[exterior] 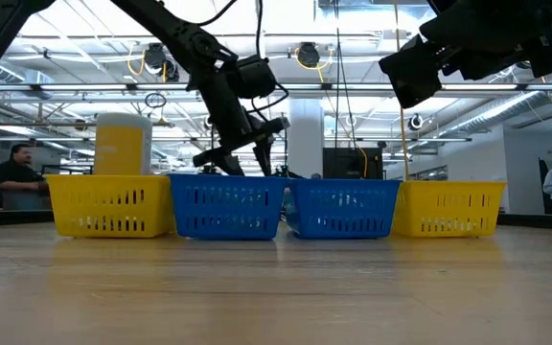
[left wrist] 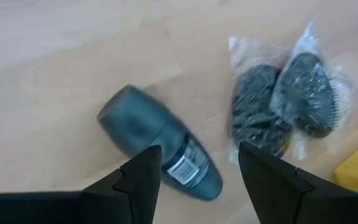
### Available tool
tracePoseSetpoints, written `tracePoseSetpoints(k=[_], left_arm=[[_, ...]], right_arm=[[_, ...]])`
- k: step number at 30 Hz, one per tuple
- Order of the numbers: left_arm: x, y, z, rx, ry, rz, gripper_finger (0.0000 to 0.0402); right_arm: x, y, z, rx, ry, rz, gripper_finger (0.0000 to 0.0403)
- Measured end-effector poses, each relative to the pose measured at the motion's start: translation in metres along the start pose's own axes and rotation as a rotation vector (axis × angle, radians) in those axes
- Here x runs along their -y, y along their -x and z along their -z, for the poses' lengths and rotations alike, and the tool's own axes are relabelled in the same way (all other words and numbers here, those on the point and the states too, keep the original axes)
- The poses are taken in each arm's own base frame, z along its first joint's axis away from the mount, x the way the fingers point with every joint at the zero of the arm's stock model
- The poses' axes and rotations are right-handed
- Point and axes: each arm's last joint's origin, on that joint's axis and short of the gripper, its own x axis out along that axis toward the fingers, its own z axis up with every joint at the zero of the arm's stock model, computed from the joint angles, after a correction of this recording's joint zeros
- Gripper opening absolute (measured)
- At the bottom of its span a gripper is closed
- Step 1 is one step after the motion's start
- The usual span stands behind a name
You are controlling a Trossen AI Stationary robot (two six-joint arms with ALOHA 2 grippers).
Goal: Pick & Place Travel size toiletries
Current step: Put the deodorant into the right blue bin
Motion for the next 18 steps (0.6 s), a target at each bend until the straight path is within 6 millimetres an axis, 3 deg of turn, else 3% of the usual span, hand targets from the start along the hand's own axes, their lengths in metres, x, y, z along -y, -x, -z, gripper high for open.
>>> tracePoseSetpoints(k=[6,18], left_arm=[[-0.004,-0.002,-0.001,-0.012,-0.002,-0.023,0.0225],[-0.008,-0.017,0.004,-0.06,0.024,-0.041,0.0323]], right_arm=[[0.0,0.0,0.0,0.0,0.0,0.0,0.021],[0.0,0.0,0.001,-0.01,-0.001,0.001,0.021]])
